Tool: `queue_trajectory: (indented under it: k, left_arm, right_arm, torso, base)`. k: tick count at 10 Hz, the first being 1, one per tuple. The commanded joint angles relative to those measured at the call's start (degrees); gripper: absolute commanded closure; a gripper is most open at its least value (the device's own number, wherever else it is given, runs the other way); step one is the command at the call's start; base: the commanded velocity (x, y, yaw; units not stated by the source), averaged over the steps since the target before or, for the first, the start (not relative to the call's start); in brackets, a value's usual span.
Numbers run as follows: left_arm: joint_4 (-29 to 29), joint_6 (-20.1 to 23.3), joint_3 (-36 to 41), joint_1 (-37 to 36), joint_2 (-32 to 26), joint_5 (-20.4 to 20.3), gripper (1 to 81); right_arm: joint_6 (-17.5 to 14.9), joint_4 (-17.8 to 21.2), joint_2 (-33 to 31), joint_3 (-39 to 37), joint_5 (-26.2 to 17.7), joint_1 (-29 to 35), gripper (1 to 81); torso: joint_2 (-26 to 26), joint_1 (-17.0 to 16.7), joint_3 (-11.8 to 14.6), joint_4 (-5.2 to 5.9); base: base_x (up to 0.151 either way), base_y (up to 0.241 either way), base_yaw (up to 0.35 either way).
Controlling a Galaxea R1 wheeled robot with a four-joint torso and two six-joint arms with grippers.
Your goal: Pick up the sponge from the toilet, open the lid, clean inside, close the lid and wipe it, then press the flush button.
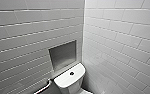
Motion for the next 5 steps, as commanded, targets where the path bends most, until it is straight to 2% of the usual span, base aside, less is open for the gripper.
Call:
queue_trajectory:
  k: [1,2,5]
  left_arm:
    - [6.5,0.5,-8.0,4.6,5.5,-4.8,81.1]
    - [6.6,0.5,-11.6,6.1,7.4,-5.1,81.1]
    - [6.5,0.5,-21.8,10.1,12.9,-7.8,81.1]
  right_arm:
    - [-0.3,0.4,1.0,-1.8,-4.1,1.1,81.1]
    - [-0.3,0.3,1.9,-3.2,-4.1,1.2,81.1]
    - [-0.3,0.2,3.6,-5.4,-4.4,1.3,81.1]
  torso:
    - [0.0,0.0,0.0,0.00]
    - [0.0,0.0,0.0,0.00]
    - [0.0,0.0,4.2,0.00]
  base:
    - [0.000,0.000,0.000]
    - [0.000,0.000,0.000]
    - [0.000,0.000,0.000]
